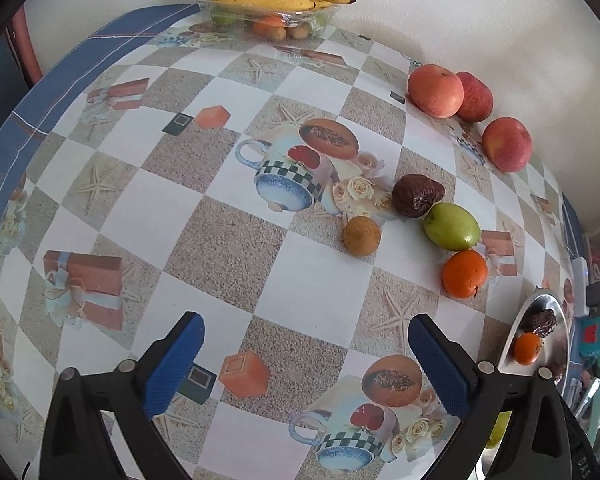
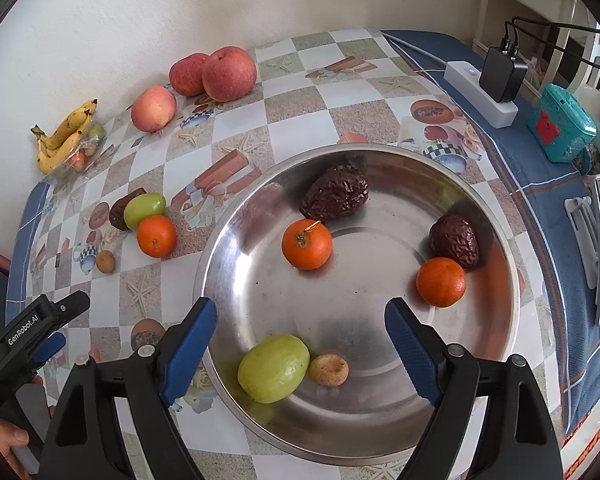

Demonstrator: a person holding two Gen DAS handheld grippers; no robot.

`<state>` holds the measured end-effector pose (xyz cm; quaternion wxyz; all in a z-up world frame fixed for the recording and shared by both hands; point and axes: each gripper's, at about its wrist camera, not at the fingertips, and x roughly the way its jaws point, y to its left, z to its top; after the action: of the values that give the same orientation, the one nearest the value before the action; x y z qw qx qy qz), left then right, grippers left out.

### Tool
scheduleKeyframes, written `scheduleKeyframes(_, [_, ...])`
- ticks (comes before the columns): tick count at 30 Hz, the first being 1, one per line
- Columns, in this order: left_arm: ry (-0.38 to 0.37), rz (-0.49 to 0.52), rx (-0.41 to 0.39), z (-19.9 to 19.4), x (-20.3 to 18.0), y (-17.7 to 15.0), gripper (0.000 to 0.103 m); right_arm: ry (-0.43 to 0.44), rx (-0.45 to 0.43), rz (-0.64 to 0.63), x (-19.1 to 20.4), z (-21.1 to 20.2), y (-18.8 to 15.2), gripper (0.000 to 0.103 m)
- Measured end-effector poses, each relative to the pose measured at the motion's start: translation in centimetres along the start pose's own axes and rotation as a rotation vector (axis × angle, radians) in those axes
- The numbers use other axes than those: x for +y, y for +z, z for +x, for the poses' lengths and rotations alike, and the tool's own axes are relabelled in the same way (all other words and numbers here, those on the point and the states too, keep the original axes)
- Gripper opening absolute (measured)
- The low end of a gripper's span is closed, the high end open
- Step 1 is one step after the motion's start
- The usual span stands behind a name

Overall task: Organize fruits
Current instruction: 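Move both open tools back toward the fruit cluster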

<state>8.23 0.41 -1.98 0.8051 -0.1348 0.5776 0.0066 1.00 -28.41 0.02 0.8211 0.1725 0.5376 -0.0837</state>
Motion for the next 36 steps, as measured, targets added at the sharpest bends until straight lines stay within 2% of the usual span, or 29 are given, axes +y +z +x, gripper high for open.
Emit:
scheduleKeyframes(5, [0.008, 0.011, -0.010, -0.3, 0.1, 0.2, 0.103, 0.008, 0.002, 0.000, 0.2, 0.3, -0.1, 0.087])
scheduleKeyframes(11, [-0.019, -0.008, -0.059, -1.0, 0.7, 1.1, 0.103, 0.031, -0.006, 0.001, 0.5, 0.5, -0.1, 0.087])
scheduleKeyframes(19, [-0.073, -0.011, -0.209, -2.9, 1.1, 2.0, 0.103, 0.062, -0.030, 0.018, 0.9, 0.6, 0.0, 0.087])
scheduleKeyframes(21, [-0.082, -0.014, -0.206, -3.1, 1.2, 2.2, 0.103, 0.068, -0.029, 0.018, 1.0, 0.7, -0.1, 0.087])
scheduleKeyframes(26, [-0.173, -0.049, -0.176, -3.3, 1.9, 2.7, 0.103, 0.061, -0.056, 0.018, 1.0, 0.4, 0.0, 0.087])
scheduleKeyframes(31, [-0.239, -0.036, -0.137, -3.2, 1.7, 3.1, 0.103, 0.068, -0.036, 0.029, 0.9, 0.9, 0.0, 0.087])
scheduleKeyframes(36, [-0.239, 0.029, -0.174, -3.7, 0.7, 3.1, 0.103, 0.050, -0.079, 0.013, 1.5, 0.6, 0.2, 0.087])
